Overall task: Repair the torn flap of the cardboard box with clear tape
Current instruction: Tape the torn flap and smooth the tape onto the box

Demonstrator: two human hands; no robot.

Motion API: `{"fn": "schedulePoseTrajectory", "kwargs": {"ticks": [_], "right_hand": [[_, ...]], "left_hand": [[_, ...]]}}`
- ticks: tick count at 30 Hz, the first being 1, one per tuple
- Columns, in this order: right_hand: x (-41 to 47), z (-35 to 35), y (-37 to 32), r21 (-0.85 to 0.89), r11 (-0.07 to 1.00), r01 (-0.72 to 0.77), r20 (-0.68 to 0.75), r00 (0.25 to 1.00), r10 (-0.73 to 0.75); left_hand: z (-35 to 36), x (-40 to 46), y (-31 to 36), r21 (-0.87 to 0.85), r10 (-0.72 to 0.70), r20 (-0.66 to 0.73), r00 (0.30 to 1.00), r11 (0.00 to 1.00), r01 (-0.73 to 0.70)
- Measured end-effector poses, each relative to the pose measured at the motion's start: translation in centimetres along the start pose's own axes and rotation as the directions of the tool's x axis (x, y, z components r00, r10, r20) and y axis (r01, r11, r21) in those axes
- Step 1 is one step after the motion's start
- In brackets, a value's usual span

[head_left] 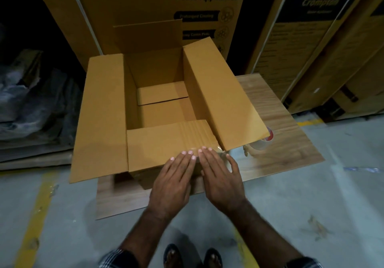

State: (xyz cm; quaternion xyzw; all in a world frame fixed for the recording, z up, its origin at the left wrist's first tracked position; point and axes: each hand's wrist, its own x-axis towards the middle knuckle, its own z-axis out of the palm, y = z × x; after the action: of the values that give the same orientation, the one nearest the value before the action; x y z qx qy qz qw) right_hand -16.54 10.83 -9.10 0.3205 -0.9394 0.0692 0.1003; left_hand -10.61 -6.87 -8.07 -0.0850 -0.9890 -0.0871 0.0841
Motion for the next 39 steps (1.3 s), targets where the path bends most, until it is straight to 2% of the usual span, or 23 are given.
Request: {"fn": "schedulePoseTrajectory", "kwargs": {"ticks": [4, 7, 9, 11, 13, 15, 17, 19, 27, 31, 36, 39], "right_hand": [[0.1, -0.6, 1.2, 0.007, 0.988, -0.151, 0.025, 0.988, 0.151], [0.2, -1.1, 1.4, 0.019, 0.986, -0.165, 0.040, 0.986, 0.164], [0.1, -1.6, 0.6, 0.076, 0.976, -0.206, 0.014, 0.979, 0.205], [-0.2, -2.2, -0.7, 0.120, 0.972, -0.203, -0.008, 0.979, 0.205], [-0.6, -2.4, -2.4, 0.163, 0.978, -0.128, -0.001, 0.992, 0.130], [-0.3, -2.1, -3.5, 0.188, 0.980, -0.067, 0.027, 0.998, 0.063], [0.4, -1.4, -3.9, 0.169, 0.983, -0.066, 0.058, 0.997, 0.057], [0.8, -0.9, -3.5, 0.154, 0.983, -0.098, 0.081, 0.993, 0.086], [1.1, -0.7, -1.0, 0.126, 0.989, -0.082, 0.087, 0.994, 0.072], [0.7, -0.9, 0.8, 0.102, 0.977, -0.190, 0.090, 0.979, 0.181], [1.0, -1.2, 1.4, 0.043, 0.978, -0.202, 0.161, 0.968, 0.193], [1.1, -1.8, -0.6, 0.067, 0.969, -0.240, 0.112, 0.966, 0.232]], "left_hand": [[-0.2, -0.2, -0.6, 0.015, 0.007, 0.032, 0.999, 1.000, -0.008], [-0.1, -0.2, -0.3, 0.016, 0.023, -0.040, 0.999, 1.000, -0.023], [-0.4, 0.3, -0.2, -0.059, -0.044, -0.087, 0.995, 0.997, 0.039], [-1.6, 1.7, -0.6, -0.108, -0.069, -0.074, 0.995, 0.992, 0.061], [-2.9, 4.2, -2.0, -0.056, -0.035, 0.022, 0.999, 0.998, 0.036], [-4.1, 7.2, -3.9, 0.008, -0.082, 0.172, 0.982, 0.997, 0.082], [-4.6, 9.5, -5.6, 0.061, -0.152, 0.287, 0.946, 0.988, 0.140], [-4.3, 10.2, -6.1, 0.080, -0.158, 0.351, 0.923, 0.987, 0.138], [-3.0, 9.7, -6.1, 0.122, -0.121, 0.244, 0.962, 0.988, 0.094], [-3.3, 9.8, -6.0, 0.140, -0.128, 0.276, 0.953, 0.986, 0.092], [-3.5, 10.1, -5.9, 0.119, -0.145, 0.280, 0.949, 0.986, 0.115], [-3.6, 10.0, -5.9, 0.112, -0.160, 0.298, 0.941, 0.985, 0.132]]}}
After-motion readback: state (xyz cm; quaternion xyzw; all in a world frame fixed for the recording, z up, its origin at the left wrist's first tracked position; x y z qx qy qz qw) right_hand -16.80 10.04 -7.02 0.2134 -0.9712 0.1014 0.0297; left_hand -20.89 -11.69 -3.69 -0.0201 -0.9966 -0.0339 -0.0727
